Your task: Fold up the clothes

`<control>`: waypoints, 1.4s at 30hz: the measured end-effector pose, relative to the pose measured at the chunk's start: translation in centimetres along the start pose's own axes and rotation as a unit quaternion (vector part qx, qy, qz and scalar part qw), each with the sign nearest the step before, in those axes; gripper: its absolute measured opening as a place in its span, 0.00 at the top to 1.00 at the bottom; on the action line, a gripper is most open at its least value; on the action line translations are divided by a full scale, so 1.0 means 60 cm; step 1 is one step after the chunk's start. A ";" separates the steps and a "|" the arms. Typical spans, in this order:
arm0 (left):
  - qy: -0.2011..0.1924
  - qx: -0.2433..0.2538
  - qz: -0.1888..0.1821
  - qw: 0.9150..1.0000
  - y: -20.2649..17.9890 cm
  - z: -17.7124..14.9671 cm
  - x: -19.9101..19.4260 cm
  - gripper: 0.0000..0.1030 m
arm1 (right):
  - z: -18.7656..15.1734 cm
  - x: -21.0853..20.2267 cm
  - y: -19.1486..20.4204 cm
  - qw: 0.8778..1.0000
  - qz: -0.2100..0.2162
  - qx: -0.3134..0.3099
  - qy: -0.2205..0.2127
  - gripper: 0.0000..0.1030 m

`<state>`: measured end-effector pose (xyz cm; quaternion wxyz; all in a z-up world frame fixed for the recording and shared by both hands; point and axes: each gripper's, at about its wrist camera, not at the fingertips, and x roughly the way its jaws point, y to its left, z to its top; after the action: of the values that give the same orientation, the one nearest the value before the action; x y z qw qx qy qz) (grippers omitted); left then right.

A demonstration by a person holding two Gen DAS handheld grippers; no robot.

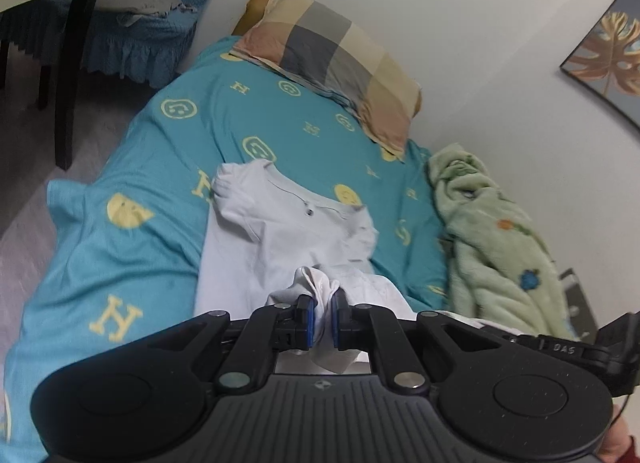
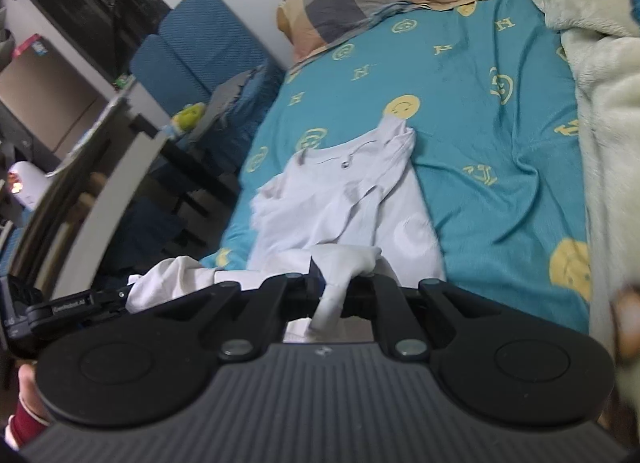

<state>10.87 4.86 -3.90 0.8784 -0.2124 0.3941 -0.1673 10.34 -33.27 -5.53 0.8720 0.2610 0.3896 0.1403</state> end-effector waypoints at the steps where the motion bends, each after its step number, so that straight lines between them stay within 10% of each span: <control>1: 0.001 0.002 0.006 1.000 0.008 0.001 0.025 0.91 | 0.004 0.020 -0.011 1.000 -0.005 0.006 0.002 0.92; 11: 0.024 0.006 0.050 0.998 0.088 0.009 0.199 0.90 | 0.021 0.174 -0.064 0.998 -0.030 -0.045 0.023 0.91; 21: 0.038 0.008 0.063 0.997 0.103 0.006 0.212 0.85 | 0.026 0.203 -0.073 0.998 -0.014 -0.053 0.032 0.84; 26: 0.035 0.026 0.058 0.997 0.082 -0.005 0.184 0.65 | 0.024 0.178 -0.067 0.999 -0.017 -0.045 0.005 0.19; 33: 0.015 0.056 0.064 0.996 0.061 -0.041 0.112 0.21 | 0.011 0.132 -0.047 0.999 -0.033 -0.028 -0.023 0.21; 42: 0.019 0.059 0.071 0.996 0.055 -0.091 0.054 0.19 | -0.057 0.093 -0.016 0.994 -0.097 -0.041 0.008 0.21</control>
<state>9.21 4.88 -10.86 0.8913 -0.1282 0.4145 -0.1319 11.47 -30.39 -11.41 0.8885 0.1847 0.4137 0.0734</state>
